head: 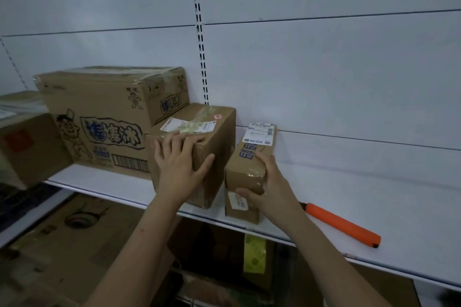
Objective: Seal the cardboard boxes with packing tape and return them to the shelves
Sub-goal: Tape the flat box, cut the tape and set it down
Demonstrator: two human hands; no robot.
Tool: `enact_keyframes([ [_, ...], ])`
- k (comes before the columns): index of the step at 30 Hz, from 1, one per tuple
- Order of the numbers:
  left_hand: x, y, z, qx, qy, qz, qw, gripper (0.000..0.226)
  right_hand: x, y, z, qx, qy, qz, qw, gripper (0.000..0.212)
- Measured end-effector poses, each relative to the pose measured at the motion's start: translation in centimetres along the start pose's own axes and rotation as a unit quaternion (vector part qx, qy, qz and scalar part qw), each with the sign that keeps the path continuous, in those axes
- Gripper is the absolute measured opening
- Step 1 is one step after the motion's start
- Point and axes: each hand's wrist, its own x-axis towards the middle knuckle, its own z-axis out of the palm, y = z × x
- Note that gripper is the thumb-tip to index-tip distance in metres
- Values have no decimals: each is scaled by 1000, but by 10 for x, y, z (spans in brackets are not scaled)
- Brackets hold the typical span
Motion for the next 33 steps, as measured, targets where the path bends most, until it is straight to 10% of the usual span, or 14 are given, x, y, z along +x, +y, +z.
enact_keyframes([
  [10, 0, -11, -11, -135, -20, 7, 991, 44, 31, 2, 41, -16, 10, -28, 999, 101],
  [20, 4, -3, -40, -28, -90, 39, 995, 54, 15, -17, -4, -1, -74, -10, 997, 121],
  [26, -32, 65, -39, -203, -7, 82, 976, 47, -43, -14, -61, -10, 81, -1, 997, 73],
  [33, -112, 139, -8, -314, -138, 223, 913, 32, -130, 15, -107, -111, 223, 46, 967, 42],
])
